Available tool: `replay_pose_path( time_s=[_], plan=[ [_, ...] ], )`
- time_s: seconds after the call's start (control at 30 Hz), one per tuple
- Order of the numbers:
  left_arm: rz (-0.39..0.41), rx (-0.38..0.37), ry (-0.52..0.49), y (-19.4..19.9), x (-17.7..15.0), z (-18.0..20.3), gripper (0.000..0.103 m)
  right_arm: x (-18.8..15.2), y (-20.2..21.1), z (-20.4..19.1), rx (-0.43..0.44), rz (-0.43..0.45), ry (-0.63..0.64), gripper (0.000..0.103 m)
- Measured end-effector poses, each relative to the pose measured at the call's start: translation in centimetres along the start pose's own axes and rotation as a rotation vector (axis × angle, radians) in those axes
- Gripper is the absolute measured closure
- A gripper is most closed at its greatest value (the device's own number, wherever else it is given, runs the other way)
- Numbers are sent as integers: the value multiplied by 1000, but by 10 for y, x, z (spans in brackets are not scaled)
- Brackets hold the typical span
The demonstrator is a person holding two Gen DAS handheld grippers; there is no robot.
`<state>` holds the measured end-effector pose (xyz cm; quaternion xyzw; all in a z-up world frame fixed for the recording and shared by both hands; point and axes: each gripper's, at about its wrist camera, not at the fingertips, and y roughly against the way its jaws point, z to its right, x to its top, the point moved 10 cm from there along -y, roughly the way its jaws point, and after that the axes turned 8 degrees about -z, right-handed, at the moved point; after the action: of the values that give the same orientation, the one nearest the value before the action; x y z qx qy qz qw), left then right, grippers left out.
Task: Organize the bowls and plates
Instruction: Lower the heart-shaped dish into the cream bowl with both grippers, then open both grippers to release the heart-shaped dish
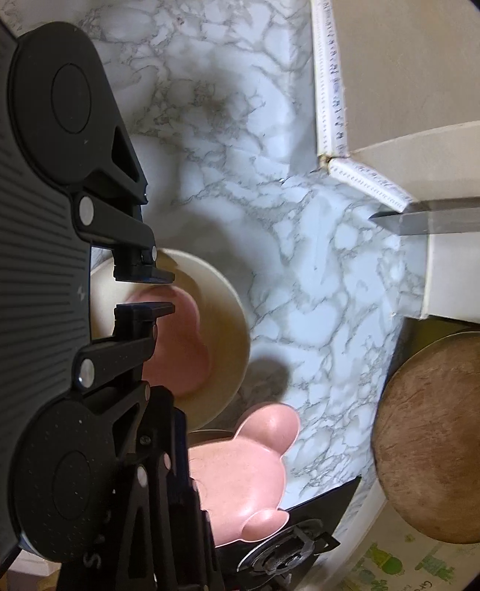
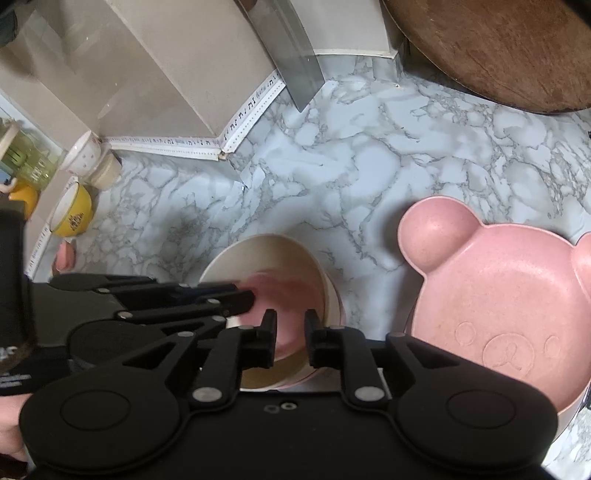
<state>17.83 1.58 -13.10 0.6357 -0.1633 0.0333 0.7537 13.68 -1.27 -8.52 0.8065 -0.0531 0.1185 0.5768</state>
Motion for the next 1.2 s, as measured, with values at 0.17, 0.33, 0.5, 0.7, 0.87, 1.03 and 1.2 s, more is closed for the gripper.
replay_pose_path(
  time_s=[0.17, 0.33, 0.5, 0.7, 0.87, 1.03, 1.2],
  plan=[
    [8, -14, 6, 3, -1, -1, 94, 2, 15, 3, 6, 40, 5, 83],
    [39, -46, 25, 16, -2, -2, 94, 2, 27, 8, 6, 76, 14, 79],
    [84, -60, 22, 32, -1, 0, 94, 1, 35, 10, 11, 97, 18, 75],
    [128, -58, 30, 46, -3, -6, 93, -3, 41, 8, 20, 115, 22, 69],
    [158, -54, 25, 54, -7, -10, 86, -6, 45, 7, 25, 129, 10, 62],
    [189, -66, 43, 60, -11, -18, 46, -8, 46, 6, 21, 141, 13, 48],
    [210, -80, 66, 65, -14, -26, 38, -10, 47, 8, -1, 169, 1, 22]
  ],
)
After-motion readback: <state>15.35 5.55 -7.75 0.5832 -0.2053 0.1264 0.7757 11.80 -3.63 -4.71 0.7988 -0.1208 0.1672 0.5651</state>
